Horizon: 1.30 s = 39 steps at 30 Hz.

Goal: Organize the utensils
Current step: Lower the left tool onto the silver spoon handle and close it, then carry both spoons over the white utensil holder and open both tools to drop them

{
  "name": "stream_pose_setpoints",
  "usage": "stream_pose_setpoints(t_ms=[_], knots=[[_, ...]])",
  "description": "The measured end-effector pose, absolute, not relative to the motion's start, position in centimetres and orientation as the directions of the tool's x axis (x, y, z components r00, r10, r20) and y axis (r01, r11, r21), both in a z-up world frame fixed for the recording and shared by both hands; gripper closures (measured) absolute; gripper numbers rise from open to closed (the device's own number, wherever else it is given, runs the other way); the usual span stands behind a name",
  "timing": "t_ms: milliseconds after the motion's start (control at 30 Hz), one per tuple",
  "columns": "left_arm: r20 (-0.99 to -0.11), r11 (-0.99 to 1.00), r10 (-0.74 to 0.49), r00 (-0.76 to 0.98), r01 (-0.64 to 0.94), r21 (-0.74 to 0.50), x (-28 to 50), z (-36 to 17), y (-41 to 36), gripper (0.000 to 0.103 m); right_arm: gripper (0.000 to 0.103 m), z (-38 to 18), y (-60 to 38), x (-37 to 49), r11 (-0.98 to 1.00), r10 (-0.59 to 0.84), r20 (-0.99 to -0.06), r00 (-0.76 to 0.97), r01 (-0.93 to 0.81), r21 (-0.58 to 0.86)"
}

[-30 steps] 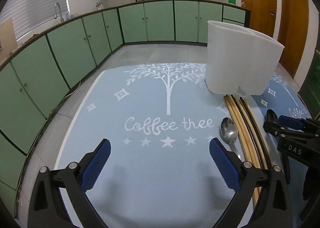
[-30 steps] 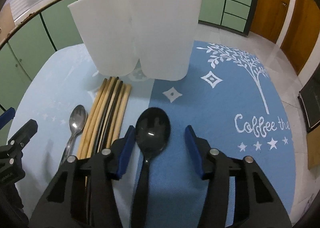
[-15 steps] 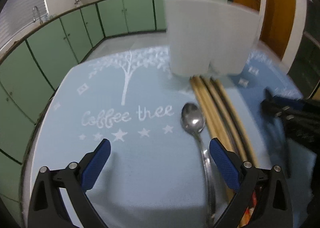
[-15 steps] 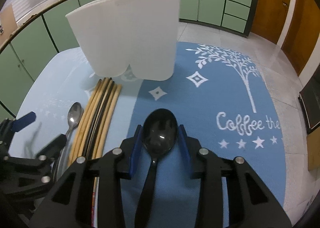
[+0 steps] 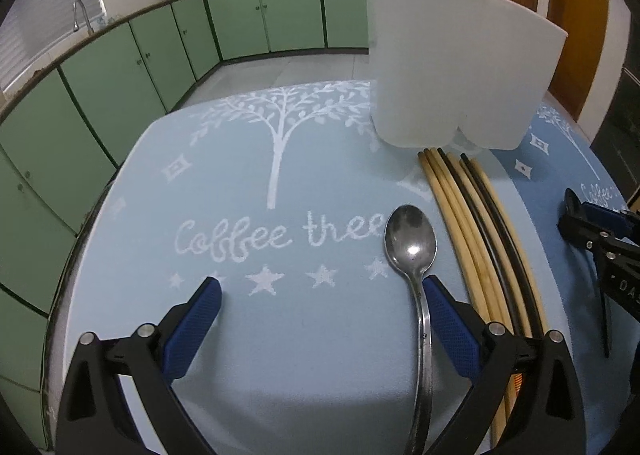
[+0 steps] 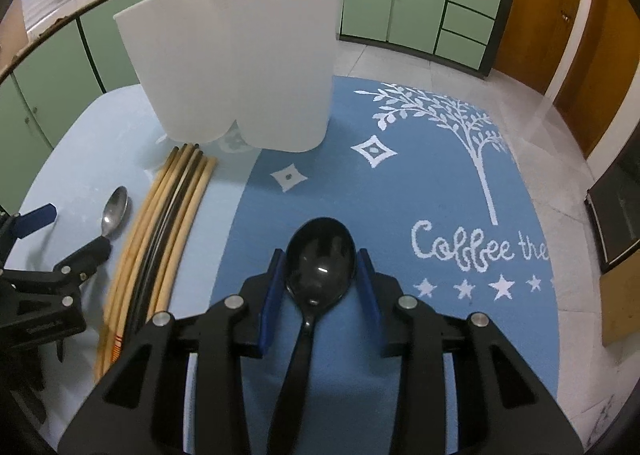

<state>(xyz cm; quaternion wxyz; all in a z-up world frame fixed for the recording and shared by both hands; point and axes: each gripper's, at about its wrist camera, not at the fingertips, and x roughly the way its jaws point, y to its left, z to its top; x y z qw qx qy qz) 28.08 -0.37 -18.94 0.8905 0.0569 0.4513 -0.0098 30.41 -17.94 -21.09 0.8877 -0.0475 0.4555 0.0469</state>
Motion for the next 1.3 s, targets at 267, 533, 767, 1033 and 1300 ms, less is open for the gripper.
stream_pose_setpoints(t_ms=[267,533,767,1033,1300], knots=[[-0.799,0.993,0.019,0.601,0.085,0.087,29.1,-18.5,-1.4,0.006,0.067,-21.1,-18.7,31.1,0.992,0.018,-0.815,0.580,-0.114,-0.059],[-0.810,0.992,0.035,0.585,0.078,0.100,30.3,-18.6,-2.5,0.006,0.064,-21.0,-18.6,31.7,0.990,0.024,-0.827,0.562,-0.126,-0.057],[-0.822,0.995,0.030,0.568,0.064,0.081,30.6,-18.8,-2.8,0.006,0.061,-21.0,-18.6,32.2,0.990,0.036,-0.841,0.541,-0.135,-0.045],[-0.823,0.997,-0.031,0.567,0.079,0.017,31.3,-18.2,-2.1,0.042,0.060,-21.0,-18.3,33.2,0.990,0.029,-0.855,0.518,-0.132,-0.047],[-0.800,0.989,-0.126,0.586,0.140,-0.053,30.7,-17.7,-2.6,0.077,0.070,-20.7,-18.0,33.1,0.988,0.056,-0.854,0.518,-0.150,-0.026]])
